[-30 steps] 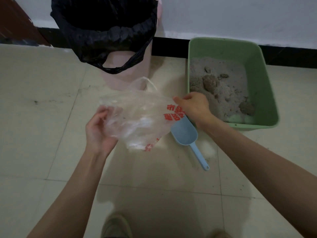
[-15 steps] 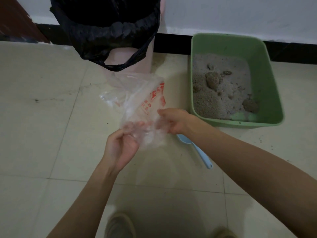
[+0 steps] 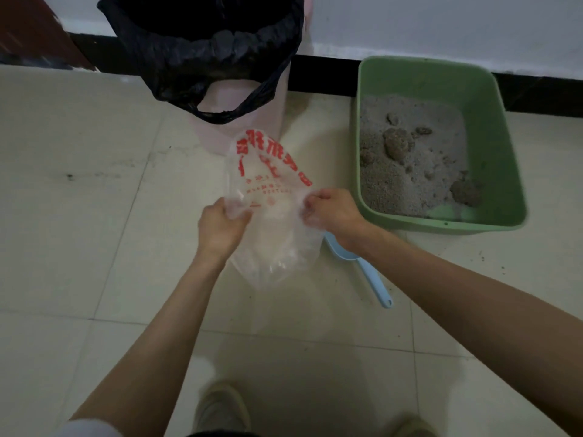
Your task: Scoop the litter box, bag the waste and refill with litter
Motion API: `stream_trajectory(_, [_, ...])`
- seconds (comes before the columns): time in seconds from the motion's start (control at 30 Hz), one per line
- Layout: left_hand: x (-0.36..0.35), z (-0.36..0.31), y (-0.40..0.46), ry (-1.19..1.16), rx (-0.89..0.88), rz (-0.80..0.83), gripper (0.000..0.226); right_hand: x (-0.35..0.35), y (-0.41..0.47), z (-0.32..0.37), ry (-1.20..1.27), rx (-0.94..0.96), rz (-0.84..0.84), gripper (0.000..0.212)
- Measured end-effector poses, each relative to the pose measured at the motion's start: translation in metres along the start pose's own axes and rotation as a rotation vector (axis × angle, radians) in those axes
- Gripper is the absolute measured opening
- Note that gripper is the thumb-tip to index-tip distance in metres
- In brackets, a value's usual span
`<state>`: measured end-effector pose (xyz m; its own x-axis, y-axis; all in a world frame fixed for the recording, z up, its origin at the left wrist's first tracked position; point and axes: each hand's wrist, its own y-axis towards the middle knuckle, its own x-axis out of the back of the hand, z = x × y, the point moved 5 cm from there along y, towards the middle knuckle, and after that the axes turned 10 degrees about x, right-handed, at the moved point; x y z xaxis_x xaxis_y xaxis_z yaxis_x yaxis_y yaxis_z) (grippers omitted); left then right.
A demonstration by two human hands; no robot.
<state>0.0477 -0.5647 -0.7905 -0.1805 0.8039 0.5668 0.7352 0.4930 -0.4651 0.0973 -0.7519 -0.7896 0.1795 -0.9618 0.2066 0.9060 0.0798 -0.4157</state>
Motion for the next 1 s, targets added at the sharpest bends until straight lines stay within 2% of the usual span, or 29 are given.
stream_trajectory(0.03, [0.002,0.01,0.007,-0.198,0.086,0.06,0.016,0.002,0.002,-0.003,0.124,-0.085,0.014,0.028])
stream_trajectory(0.07, [0.006,0.017,0.011,-0.383,0.186,0.162,0.008,0.006,0.004,-0.005,0.249,-0.157,0.04,0.029])
stream_trajectory(0.13, [0.014,0.034,0.019,-0.641,0.34,0.463,0.018,0.016,0.005,-0.007,0.546,-0.276,0.05,0.032])
stream_trajectory(0.17, [0.021,0.037,0.02,-0.754,0.377,0.573,0.015,0.021,0.006,-0.01,0.655,-0.322,0.034,0.034])
stream_trajectory(0.2, [0.029,0.04,0.021,-0.853,0.397,0.626,0.027,0.025,0.007,-0.012,0.722,-0.348,0.027,0.034])
stream_trajectory(0.23, [0.035,0.046,0.024,-0.927,0.414,0.643,0.043,0.026,0.007,-0.015,0.742,-0.363,0.025,0.033])
stream_trajectory(0.27, [0.039,0.052,0.028,-0.976,0.436,0.634,0.049,0.025,0.007,-0.016,0.752,-0.373,0.031,0.032])
stream_trajectory(0.37, [0.043,0.059,0.029,-1.032,0.451,0.599,0.05,0.02,0.005,-0.012,0.73,-0.38,0.04,0.032])
stream_trajectory(0.43, [0.041,0.057,0.028,-1.064,0.451,0.591,0.062,0.017,0.006,-0.009,0.789,-0.39,0.027,0.032])
stream_trajectory(0.57, [0.043,0.059,0.03,-1.048,0.496,0.509,0.059,0.017,0.009,-0.015,0.754,-0.367,-0.033,0.025])
stream_trajectory(0.63, [0.041,0.058,0.031,-0.983,0.494,0.479,0.038,0.017,0.012,-0.022,0.627,-0.309,-0.063,0.018])
stream_trajectory(0.7, [0.042,0.064,0.04,-0.85,0.433,0.378,0.015,0.018,0.017,-0.029,0.392,-0.221,-0.135,0.021])
stream_trajectory(0.77, [0.044,0.071,0.05,-0.645,0.326,0.211,0.017,0.014,0.018,-0.029,0.224,-0.157,-0.147,0.03])
stream_trajectory(0.87, [0.046,0.083,0.062,-0.422,0.251,0.014,0.04,0.006,0.02,-0.031,0.139,-0.17,-0.078,0.04])
stream_trajectory(0.93, [0.046,0.088,0.065,-0.302,0.271,-0.083,0.052,0.008,0.022,-0.032,0.09,-0.168,-0.066,0.028])
stream_trajectory(1.0, [0.047,0.081,0.057,-0.11,0.193,-0.198,0.052,0.01,0.023,-0.033,-0.007,-0.168,-0.09,0.004])
